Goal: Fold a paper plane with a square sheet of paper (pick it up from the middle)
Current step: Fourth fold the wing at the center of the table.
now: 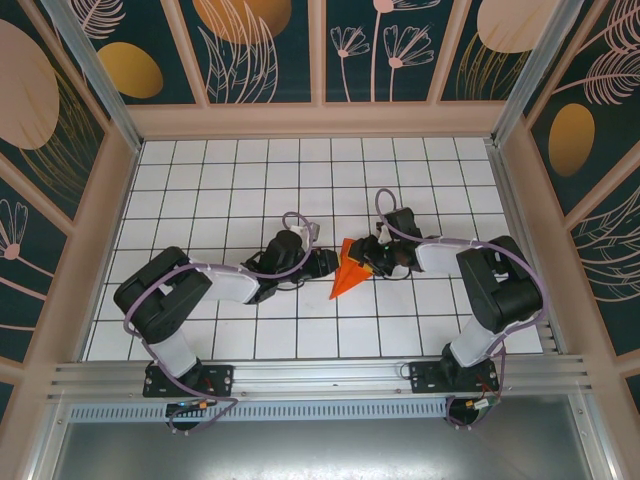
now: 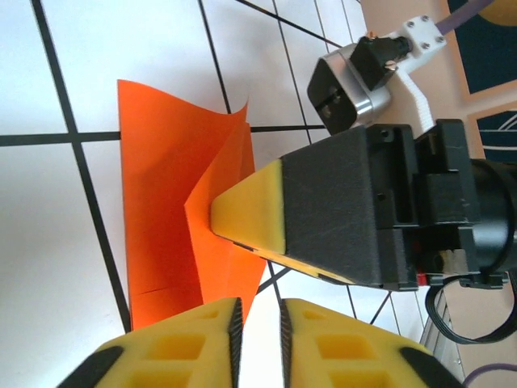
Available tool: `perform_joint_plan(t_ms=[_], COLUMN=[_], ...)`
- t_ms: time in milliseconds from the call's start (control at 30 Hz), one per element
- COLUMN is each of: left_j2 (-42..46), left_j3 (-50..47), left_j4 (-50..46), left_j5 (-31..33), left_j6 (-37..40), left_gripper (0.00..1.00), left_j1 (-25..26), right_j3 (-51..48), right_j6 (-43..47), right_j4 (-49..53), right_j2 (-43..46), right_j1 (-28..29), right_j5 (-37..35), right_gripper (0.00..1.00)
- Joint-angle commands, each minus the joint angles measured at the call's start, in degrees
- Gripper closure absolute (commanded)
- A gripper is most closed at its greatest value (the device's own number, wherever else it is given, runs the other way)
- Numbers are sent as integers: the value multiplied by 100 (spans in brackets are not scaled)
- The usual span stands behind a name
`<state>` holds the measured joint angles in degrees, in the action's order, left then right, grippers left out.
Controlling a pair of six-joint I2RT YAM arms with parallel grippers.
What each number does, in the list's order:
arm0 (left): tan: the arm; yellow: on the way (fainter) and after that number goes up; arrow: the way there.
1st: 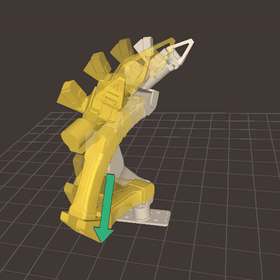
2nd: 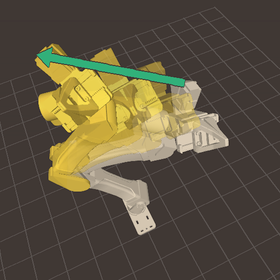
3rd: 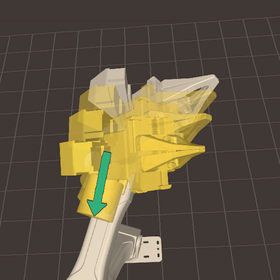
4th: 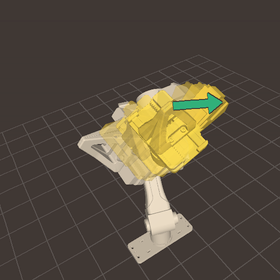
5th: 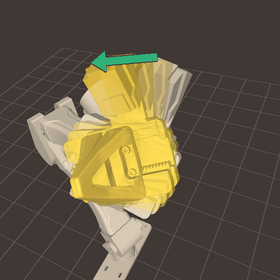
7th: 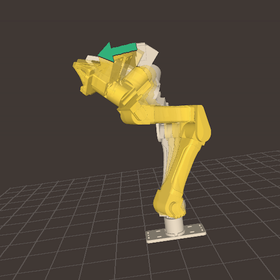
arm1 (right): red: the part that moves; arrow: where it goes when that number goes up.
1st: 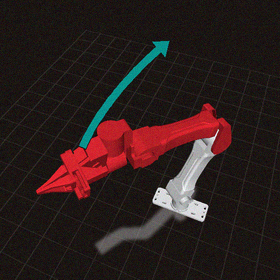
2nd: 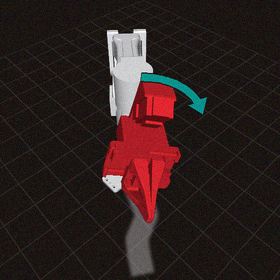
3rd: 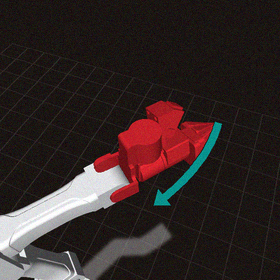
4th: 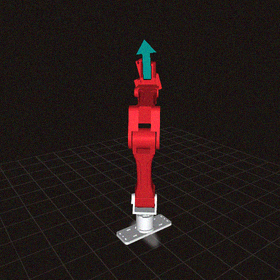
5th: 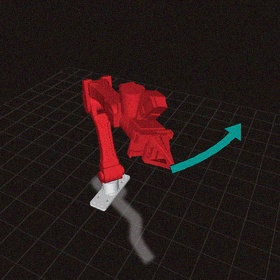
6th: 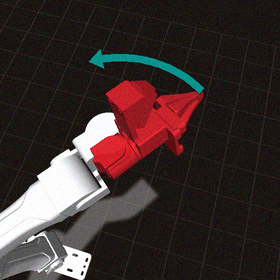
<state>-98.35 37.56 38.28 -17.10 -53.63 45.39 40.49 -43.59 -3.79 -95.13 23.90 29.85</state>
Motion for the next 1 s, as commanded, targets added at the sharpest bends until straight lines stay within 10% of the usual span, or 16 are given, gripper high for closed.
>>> perform_joint_plan(t_ms=[0,967], left_j2=[64,-394], left_j3=[233,592], left_j4=[-115,-628], left_j5=[-23,76], left_j6=[124,218], left_gripper=[81,100], left_j1=[69,217], right_j3=[-43,70], right_j6=[106,36], right_j4=[611,900], right_j2=[-378,-708], right_j1=[24,124], right_j5=[-851,-1143], right_gripper=[51,51])
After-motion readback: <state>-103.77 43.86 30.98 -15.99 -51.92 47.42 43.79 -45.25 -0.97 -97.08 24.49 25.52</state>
